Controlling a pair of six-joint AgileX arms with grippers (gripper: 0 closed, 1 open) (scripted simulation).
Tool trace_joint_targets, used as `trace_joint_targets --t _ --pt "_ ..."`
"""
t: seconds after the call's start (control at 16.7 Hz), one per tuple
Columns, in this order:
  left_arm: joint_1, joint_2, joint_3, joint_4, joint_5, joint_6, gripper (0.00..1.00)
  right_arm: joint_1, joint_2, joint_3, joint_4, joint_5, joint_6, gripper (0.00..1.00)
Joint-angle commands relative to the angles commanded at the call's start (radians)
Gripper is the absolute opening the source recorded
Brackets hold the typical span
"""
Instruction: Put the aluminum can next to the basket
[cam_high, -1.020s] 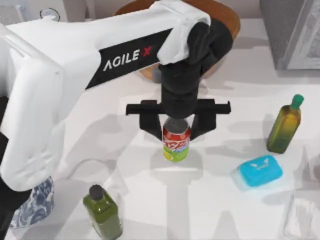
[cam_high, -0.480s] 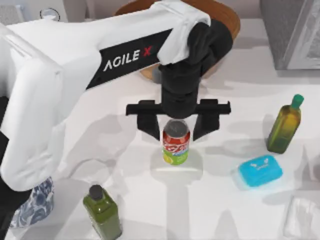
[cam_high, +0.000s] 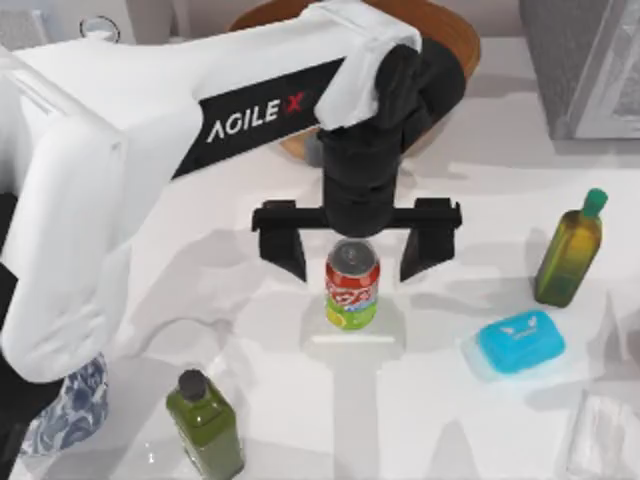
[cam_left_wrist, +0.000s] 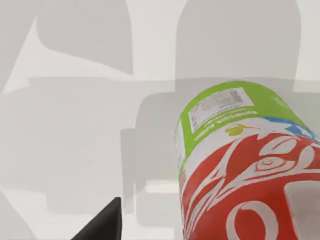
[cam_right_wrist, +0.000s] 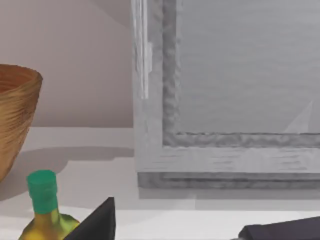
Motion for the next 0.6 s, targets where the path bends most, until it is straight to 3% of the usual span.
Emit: trace_joint_targets --t 0.6 --pt "0.0 -0.007 0.147 -0.154 0.0 -0.001 1.0 0.0 0.0 0.0 0.0 0.0 0.0 1.0"
